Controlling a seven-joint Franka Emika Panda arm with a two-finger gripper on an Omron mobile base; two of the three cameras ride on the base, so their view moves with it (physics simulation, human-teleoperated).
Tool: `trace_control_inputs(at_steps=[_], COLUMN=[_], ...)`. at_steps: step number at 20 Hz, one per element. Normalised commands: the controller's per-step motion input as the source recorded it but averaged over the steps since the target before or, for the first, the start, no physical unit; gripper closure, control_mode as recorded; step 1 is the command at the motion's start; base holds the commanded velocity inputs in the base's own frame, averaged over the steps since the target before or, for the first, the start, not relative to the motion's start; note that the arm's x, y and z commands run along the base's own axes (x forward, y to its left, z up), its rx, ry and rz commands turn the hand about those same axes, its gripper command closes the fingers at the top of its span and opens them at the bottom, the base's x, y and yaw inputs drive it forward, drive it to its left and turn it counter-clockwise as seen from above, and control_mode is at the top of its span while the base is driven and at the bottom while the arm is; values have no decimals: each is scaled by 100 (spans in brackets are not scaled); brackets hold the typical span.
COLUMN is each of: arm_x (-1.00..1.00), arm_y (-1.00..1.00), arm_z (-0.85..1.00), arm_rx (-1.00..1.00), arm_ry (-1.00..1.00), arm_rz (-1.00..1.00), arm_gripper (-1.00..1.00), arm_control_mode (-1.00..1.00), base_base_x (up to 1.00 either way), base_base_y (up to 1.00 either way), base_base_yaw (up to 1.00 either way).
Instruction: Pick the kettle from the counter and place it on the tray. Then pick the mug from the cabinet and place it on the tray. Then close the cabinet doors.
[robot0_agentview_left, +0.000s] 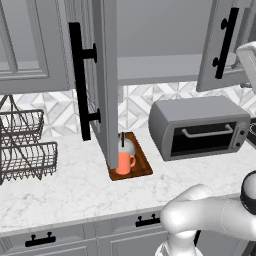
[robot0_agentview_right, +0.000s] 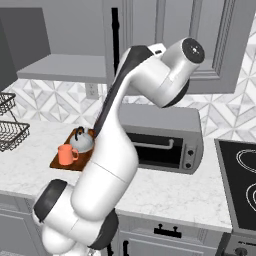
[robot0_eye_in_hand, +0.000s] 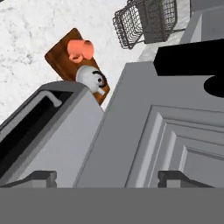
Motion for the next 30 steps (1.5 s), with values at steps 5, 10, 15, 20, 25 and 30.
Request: trace_control_inputs(at_steps=[5,10,15,20,25,30], arm_x=[97,86,76,-4,-95,-100], arm_y=[18,13,15,16,14,10], arm_z=[-13,-21,-26,-30,-5,0], arm_rx=[-5,-6,-9,-15,-5,0], arm_ry=[-8,-12,-15,-16,-3,0], arm_rz=[0,0,0,0,-5,-5], arm_gripper=[-100,-100,-100,-100,-100,-100], arm_control_mode=[-100,-100,-100,-100,-100,-100], base_base_x=[0,0,0,0,0,0], base_base_y=[0,0,0,0,0,0], base_base_yaw=[0,0,0,0,0,0])
